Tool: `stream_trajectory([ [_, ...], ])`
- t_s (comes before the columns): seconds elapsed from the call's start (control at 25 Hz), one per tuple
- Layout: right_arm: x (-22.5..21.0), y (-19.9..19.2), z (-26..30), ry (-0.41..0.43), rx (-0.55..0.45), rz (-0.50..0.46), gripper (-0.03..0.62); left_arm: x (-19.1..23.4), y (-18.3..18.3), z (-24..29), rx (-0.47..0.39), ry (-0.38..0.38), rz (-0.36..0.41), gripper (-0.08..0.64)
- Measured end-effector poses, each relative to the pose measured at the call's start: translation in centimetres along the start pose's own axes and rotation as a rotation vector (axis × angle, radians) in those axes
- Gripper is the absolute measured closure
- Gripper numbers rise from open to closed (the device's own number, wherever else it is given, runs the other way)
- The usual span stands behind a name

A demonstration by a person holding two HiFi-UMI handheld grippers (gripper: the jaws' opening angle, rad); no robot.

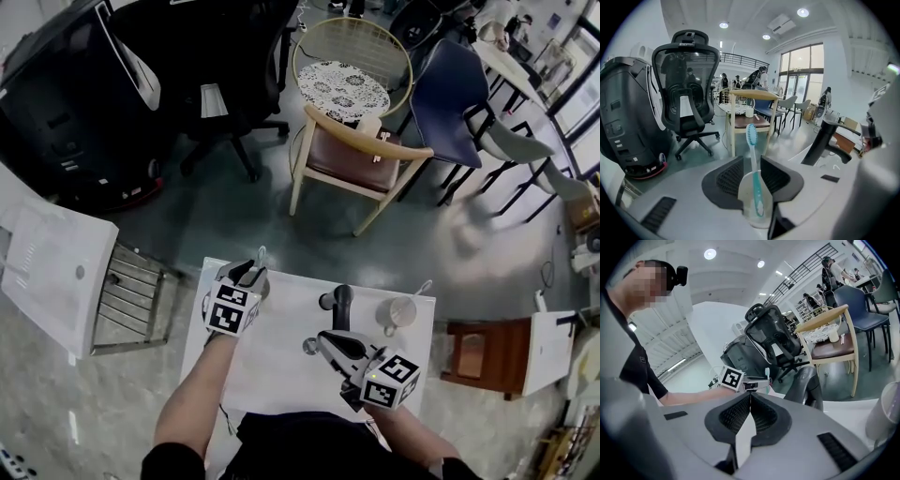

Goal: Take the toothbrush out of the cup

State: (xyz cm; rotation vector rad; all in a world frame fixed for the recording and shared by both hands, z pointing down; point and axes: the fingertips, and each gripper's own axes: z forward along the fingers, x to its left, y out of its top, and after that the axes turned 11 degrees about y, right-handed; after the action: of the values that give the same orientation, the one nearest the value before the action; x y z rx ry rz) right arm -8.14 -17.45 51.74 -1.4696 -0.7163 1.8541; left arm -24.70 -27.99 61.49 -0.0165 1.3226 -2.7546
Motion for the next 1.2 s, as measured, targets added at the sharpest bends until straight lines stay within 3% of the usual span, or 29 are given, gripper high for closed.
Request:
stream_trajectory([
  [0.36, 0.1, -0.8, -1.5, -0.024, -0.012, 0.023, 0.565, -0.2, 0.1, 0.1, 0.0, 0.008, 0.01, 0.502],
  [0.68, 0.8, -0.7, -3.4, -0.046, -0.011, 0.006, 0.565, -0.9, 1.1, -1.4, -0.04, 0.008, 0.019, 0.515],
  [1.2, 3.2, -0.3, -4.7, 0.032, -0.048, -0.015, 0.565, -2.3, 8.1, -10.7, -0.262, 0.073, 0.017, 0.517],
])
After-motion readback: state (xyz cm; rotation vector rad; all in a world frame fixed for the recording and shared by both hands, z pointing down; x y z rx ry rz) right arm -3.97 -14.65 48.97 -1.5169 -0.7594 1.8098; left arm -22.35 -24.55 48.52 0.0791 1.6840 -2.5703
